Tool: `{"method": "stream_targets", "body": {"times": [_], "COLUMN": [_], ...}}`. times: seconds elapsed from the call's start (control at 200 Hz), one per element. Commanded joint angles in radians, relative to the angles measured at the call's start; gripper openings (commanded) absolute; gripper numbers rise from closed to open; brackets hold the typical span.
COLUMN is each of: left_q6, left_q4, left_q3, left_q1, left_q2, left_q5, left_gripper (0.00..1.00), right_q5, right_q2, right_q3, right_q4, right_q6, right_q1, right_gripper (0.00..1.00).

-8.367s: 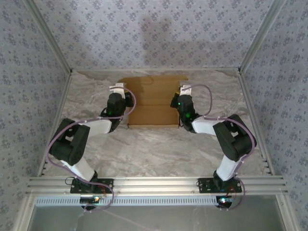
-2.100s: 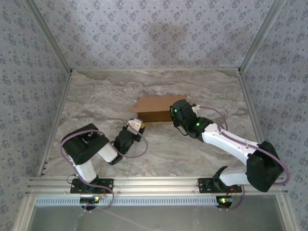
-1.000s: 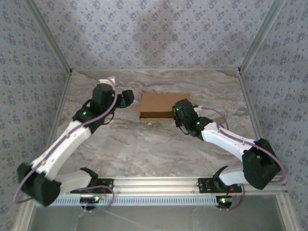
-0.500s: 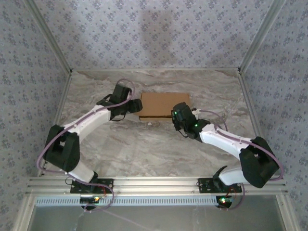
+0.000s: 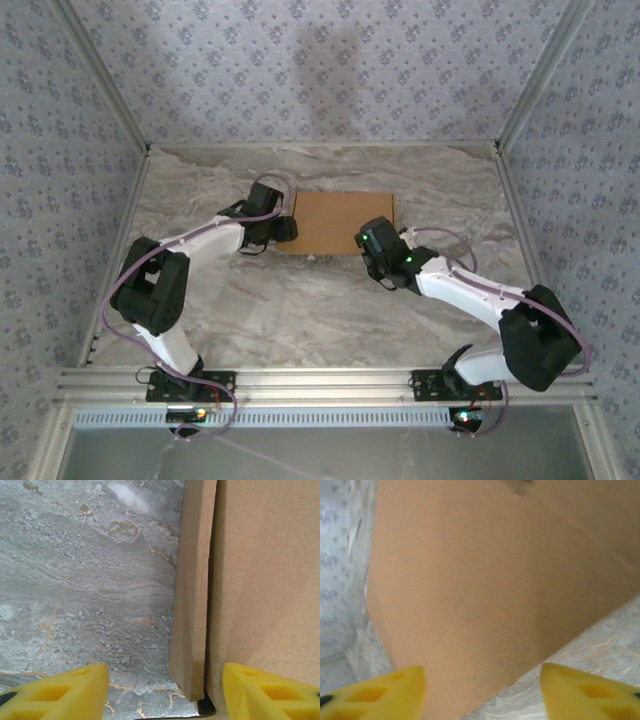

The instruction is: Fold the paper box

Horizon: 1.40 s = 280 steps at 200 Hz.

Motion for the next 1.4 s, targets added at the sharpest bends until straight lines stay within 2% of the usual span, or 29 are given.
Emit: {"method": "stream_targets", "body": {"times": [0.0, 0.09, 0.23, 0.295, 0.425, 0.555, 0.655, 0.815, 1.014, 1.179, 1.394], "left_q6": [0.038, 0.056, 0.109, 0.139, 0.185, 0.194, 0.206, 0.23, 0.203, 0.165, 0.14], "left_q4": [-0.02, -0.04, -0.114, -0.151, -0.173, -0.119, -0.087, -0.098, -0.018, 0.046, 0.087], "left_q3": [0.004, 0.025, 0.109, 0.155, 0.213, 0.233, 0.248, 0.292, 0.263, 0.239, 0.205], "left_q1": [0.009, 0.018, 0.035, 0.044, 0.076, 0.137, 0.172, 0.177, 0.189, 0.193, 0.188], "left_q2": [-0.021, -0.052, -0.081, -0.08, -0.057, 0.013, 0.081, 0.176, 0.231, 0.282, 0.313], "left_q5": [-0.038, -0.032, -0.022, -0.024, 0.008, 0.17, 0.313, 0.445, 0.517, 0.572, 0.562], "left_gripper": [0.61, 0.63, 0.67, 0.68, 0.69, 0.68, 0.65, 0.63, 0.62, 0.59, 0.52], "right_q5": [-0.039, -0.117, -0.228, -0.291, -0.342, -0.424, -0.526, -0.593, -0.835, -0.878, -0.88], "right_q2": [-0.071, -0.114, -0.232, -0.261, -0.188, -0.043, 0.065, 0.189, 0.34, 0.402, 0.472], "right_q3": [0.063, 0.054, 0.021, 0.043, 0.166, 0.219, 0.234, 0.211, 0.193, 0.181, 0.175], "right_q4": [-0.127, -0.152, -0.12, -0.1, -0.25, -0.259, -0.224, -0.13, 0.007, 0.069, 0.089], "right_q6": [-0.214, -0.354, -0.611, -0.777, -1.001, -1.133, -1.18, -1.252, -1.204, -1.164, -1.143], "right_q1": [-0.004, -0.022, -0.084, -0.137, -0.254, -0.4, -0.489, -0.567, -0.624, -0.627, -0.615], "right_gripper": [0.81, 0.82, 0.71, 0.68, 0.64, 0.62, 0.64, 0.71, 0.7, 0.66, 0.55]}}
